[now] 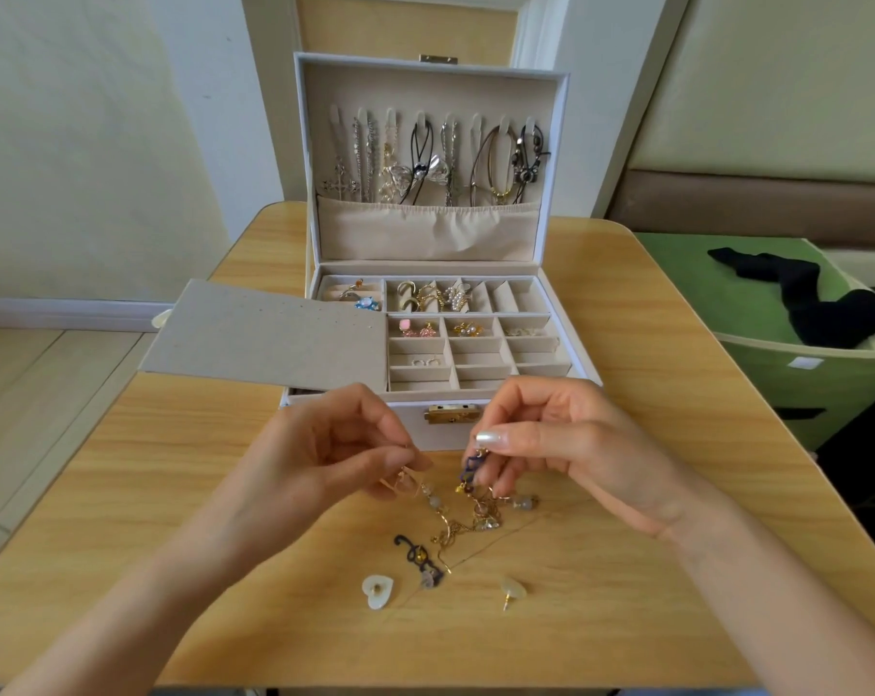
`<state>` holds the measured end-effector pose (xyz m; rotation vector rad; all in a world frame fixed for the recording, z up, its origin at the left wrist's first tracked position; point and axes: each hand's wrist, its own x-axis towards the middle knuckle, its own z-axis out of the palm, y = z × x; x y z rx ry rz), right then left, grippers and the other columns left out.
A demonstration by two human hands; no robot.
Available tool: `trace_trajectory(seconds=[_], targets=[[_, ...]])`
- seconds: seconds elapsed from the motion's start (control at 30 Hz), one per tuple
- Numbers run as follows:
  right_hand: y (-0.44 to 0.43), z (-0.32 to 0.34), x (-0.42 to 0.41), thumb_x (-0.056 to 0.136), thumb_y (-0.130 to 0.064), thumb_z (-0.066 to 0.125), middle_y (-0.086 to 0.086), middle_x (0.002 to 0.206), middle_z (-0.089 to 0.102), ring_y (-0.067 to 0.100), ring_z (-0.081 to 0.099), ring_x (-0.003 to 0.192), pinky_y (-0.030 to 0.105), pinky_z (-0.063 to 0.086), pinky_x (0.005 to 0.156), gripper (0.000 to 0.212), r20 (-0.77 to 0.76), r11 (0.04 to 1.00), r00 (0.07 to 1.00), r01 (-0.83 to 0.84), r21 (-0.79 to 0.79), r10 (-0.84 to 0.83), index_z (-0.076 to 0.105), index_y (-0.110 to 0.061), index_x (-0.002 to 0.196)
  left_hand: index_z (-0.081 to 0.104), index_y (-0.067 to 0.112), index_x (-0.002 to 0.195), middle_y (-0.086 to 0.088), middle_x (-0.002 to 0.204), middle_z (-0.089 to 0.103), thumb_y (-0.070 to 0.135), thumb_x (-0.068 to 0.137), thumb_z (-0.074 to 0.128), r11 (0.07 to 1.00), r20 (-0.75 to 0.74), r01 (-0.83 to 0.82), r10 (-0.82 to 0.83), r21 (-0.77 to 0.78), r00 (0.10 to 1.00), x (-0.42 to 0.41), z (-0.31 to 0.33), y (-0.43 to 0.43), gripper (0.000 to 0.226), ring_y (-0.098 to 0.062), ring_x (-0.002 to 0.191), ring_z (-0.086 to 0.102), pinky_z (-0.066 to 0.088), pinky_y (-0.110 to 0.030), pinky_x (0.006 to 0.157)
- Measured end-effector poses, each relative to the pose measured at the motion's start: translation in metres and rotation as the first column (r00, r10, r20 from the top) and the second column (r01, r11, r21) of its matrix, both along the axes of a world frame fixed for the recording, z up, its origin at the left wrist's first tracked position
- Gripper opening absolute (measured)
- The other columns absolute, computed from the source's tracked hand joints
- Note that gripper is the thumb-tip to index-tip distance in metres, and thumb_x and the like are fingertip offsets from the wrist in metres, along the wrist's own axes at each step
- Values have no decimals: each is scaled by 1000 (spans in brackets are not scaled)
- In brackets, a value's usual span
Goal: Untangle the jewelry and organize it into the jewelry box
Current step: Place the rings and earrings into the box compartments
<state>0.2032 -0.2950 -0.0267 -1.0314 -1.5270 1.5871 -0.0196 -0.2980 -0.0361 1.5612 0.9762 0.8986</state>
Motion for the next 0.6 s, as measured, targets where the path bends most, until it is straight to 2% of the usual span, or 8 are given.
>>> trace_trajectory(seconds=[0.1,0.2,0.37,0.43,0.47,0.5,0.53,0.6], targets=[[1,1,2,77,-6,63,25,84,67,27,67,70,28,54,61,16,-8,1000,1000,11,-3,-11,58,7,84,54,-6,84,-18,81,72,8,72,62,995,91,-4,13,-98,996,1,4,0,20,-24,67,69,54,-23,58],[2,5,7,76,-7,63,27,83,67,27,67,67,28,55,60,13,40,998,998,55,19,-56,59,4,82,55,-6,85,-18,81,72,9,71,62,995,96,-23,32,-93,995,0,2,0,22,-27,74,70,56,-25,63],[4,13,20,73,-8,65,22,73,68,27,67,63,28,55,57,13,118,992,986,117,46,-122,59,1,78,63,-1,90,-14,80,73,13,72,63,997,67,-35,40,-67,997,-2,2,1,23,-22,75,71,55,-22,65],[4,14,21,74,-5,69,24,77,68,29,67,64,29,55,57,14,130,992,984,118,46,-123,58,2,78,67,6,87,-7,78,73,17,72,66,999,-46,-49,49,0,998,-2,-1,1,18,-18,72,70,54,-20,65],[4,15,21,76,-4,69,25,80,69,30,68,65,30,55,58,14,134,993,985,107,43,-112,57,3,79,68,12,83,0,76,73,17,75,69,996,-163,-44,56,79,985,-4,-5,1,10,-13,69,69,52,-17,63],[3,15,20,78,-3,66,25,83,70,30,68,67,30,56,58,12,138,995,986,90,42,-95,56,4,80,69,19,80,8,74,72,17,77,71,985,-298,-21,72,170,952,-5,-8,1,5,-7,67,67,49,-13,61],[3,14,18,81,-1,64,24,84,70,31,68,68,31,56,59,10,147,996,986,74,43,-79,55,5,82,67,27,77,17,73,69,17,78,73,963,-432,19,103,270,896,-6,-12,1,11,-2,68,65,47,-11,60],[2,13,16,85,3,59,21,85,71,30,69,70,32,57,61,7,178,997,982,60,51,-68,54,9,84,63,34,77,26,78,64,21,78,73,910,-582,129,139,395,801,-7,-19,0,16,4,71,61,46,-14,58]])
